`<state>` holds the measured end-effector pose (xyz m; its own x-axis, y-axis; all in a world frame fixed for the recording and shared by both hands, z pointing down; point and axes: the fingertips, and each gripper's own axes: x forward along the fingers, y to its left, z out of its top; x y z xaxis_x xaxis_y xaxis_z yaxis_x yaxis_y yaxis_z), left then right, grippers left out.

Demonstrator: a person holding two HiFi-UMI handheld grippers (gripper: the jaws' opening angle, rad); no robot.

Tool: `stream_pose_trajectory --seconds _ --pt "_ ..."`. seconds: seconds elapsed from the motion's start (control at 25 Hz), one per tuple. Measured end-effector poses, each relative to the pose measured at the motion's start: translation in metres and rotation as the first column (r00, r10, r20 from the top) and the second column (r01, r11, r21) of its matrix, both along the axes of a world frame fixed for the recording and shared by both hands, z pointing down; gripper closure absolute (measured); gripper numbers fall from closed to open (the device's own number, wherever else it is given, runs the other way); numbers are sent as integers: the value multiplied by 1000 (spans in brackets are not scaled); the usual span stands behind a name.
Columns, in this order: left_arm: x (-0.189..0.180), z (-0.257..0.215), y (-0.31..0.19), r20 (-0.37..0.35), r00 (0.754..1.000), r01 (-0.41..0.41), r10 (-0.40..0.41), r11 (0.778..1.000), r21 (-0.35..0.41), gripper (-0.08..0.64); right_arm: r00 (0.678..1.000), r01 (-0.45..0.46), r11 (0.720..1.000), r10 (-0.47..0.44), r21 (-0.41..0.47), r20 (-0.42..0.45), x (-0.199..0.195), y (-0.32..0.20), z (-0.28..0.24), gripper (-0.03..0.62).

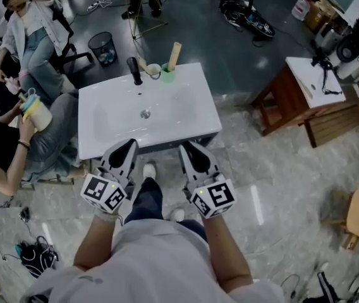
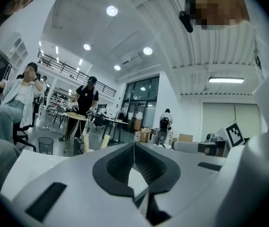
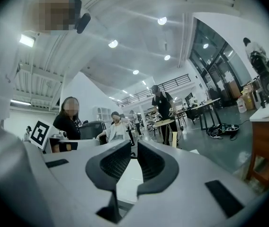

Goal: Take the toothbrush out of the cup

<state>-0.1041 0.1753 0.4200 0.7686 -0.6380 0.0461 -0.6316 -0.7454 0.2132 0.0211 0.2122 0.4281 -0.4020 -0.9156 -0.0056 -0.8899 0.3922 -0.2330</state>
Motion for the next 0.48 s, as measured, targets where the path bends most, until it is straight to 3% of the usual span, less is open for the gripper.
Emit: stream_pose_trajectory --seconds 0.48 --pt "-9 32 -171 -12 998 -58 58 996 -61 541 998 -68 994 69 -89 11 -6 -160 36 558"
